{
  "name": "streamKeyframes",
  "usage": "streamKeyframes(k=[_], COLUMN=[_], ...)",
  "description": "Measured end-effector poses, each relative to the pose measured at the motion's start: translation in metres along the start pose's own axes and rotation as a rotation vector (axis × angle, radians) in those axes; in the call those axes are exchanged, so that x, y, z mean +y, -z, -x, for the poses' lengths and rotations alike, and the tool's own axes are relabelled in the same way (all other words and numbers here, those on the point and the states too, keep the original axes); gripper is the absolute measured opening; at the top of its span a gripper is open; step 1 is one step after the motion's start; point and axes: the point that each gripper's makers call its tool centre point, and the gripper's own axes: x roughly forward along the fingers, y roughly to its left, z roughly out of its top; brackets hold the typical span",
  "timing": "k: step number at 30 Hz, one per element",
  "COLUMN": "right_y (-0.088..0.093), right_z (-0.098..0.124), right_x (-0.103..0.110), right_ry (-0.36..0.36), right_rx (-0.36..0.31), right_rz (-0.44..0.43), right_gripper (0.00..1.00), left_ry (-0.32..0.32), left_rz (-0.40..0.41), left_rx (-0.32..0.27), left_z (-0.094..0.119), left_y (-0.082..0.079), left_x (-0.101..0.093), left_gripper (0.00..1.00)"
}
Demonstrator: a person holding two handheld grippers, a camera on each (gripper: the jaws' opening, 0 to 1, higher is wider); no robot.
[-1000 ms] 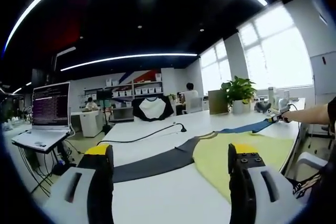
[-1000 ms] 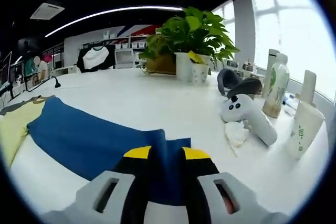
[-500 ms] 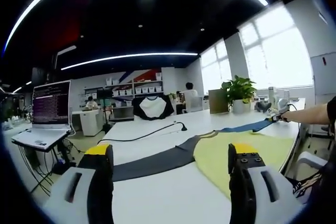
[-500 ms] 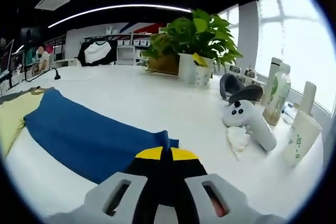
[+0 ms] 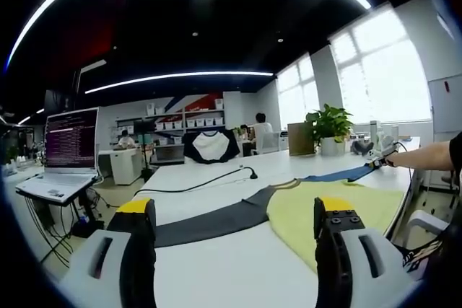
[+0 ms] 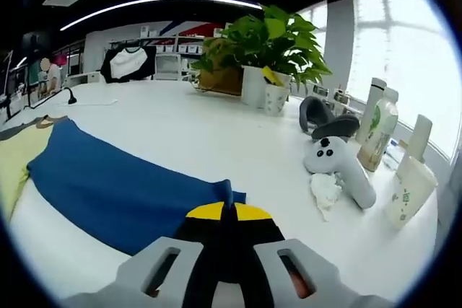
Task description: Fold the garment on the visible template until the final outline fits inside the template.
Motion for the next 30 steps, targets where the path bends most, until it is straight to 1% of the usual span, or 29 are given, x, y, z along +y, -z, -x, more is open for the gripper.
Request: streamKeyframes(k=[2, 5, 11, 14, 17, 19, 22, 24, 30], right_y=[-0.005, -0.018, -0.042, -0.053, -0.071, -0.085, -0.099, -0.111, -0.138], right_z=[0.000, 0.006, 0.017, 0.021, 0.028, 0.033, 0.038, 0.044, 0.054], right_x=[-0.002, -0.002, 0.000, 0.002, 0.006, 0.013, 0.021, 0.031, 0.055], right_ry=[0.008, 0.020, 0.016, 0.015, 0.009, -0.001, -0.014, -0.026, -0.066], right_rx=[0.004, -0.014, -0.056, -0.071, -0.102, -0.126, -0.148, -0.170, -0.217], right_rz=[-0.009, 0.000, 0.020, 0.014, 0.000, -0.003, -0.007, -0.002, -0.022], right_gripper=[0.00, 0.00, 0.00, 0.00, 0.00, 0.00, 0.00, 0.00, 0.00], left_ry=[0.009, 0.002, 0.007, 0.013, 0.015, 0.016, 0.019, 0.021, 0.030], left_rz=[-0.006, -0.006, -0.004, -0.002, 0.003, 0.004, 0.005, 0.007, 0.010], left_rx=[-0.002, 0.003, 0.005, 0.007, 0.011, 0.011, 0.010, 0.009, 0.015], left_z=[0.000, 0.000, 0.000, -0.001, -0.002, -0.002, -0.002, -0.002, -0.003], left_y=[0.000, 0.001, 0.001, 0.002, 0.003, 0.003, 0.003, 0.003, 0.007], left_x=[-0.001, 0.000, -0.002, -0.004, -0.004, -0.004, -0.004, -0.005, -0.005], left_gripper=[0.95, 0.94, 0.95, 0.95, 0.95, 0.95, 0.95, 0.95, 0.95])
